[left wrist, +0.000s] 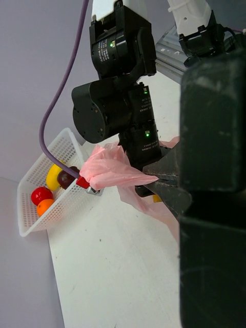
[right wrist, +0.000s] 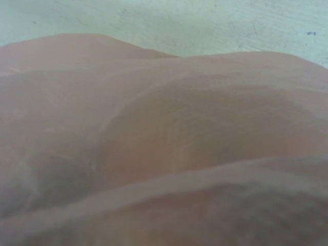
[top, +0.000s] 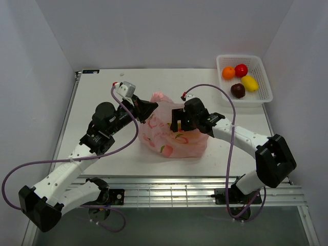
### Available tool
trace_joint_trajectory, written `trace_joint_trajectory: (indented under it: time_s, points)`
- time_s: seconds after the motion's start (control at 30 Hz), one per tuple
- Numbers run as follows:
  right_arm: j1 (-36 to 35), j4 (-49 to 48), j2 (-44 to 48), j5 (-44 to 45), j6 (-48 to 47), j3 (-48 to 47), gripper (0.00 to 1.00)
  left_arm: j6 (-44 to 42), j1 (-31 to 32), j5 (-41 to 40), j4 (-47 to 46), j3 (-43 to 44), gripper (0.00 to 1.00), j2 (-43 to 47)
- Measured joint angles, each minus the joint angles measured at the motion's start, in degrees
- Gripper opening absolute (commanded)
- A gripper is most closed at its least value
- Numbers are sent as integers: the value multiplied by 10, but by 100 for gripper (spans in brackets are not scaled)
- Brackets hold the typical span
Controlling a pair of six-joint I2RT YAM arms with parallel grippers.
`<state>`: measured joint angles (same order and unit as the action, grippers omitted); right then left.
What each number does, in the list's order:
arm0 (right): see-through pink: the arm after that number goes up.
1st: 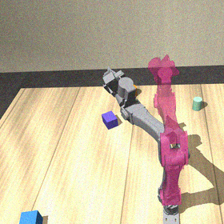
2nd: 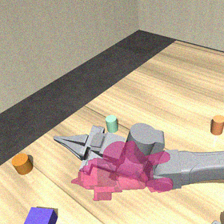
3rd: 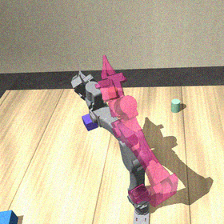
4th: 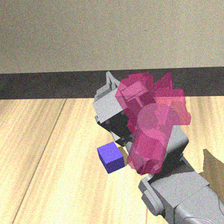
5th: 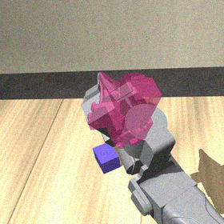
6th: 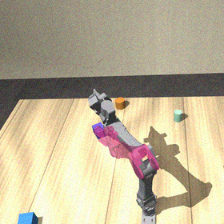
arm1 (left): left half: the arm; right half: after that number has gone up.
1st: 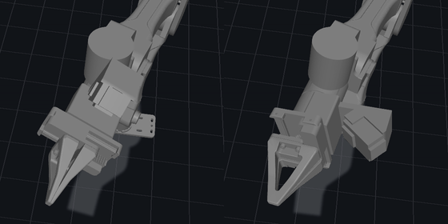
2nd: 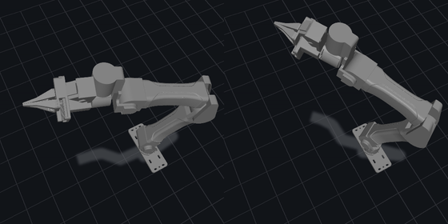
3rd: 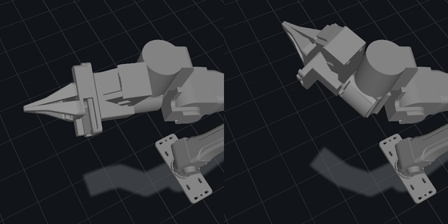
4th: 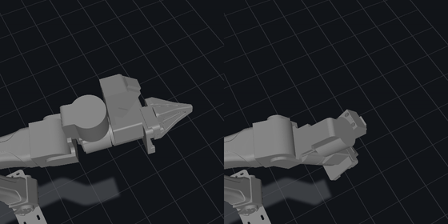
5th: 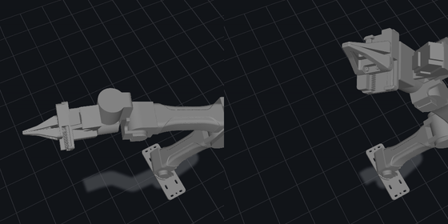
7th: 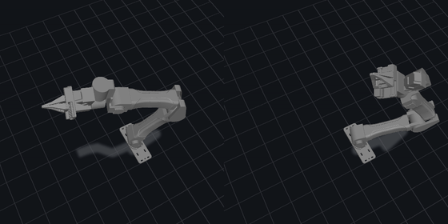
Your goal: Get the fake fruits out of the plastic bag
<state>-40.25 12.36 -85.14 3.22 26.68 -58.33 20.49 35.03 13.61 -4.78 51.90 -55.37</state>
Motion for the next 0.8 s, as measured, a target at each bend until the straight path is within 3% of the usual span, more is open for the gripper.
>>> trace_joint_trajectory:
  time_s: [0.27, 0.53, 0.8]
  points:
    - [-18, 75, -1, 32, -148, 0, 90, -3, 1, -3, 1, -1, 0, 0]
    - [-73, 121, 3, -7, -322, 0, 90, -8, 4, -7, 9, -1, 0, -2]
    - [-88, 115, -38, 17, -381, -13, 90, -11, 4, -7, 16, -1, 0, -7]
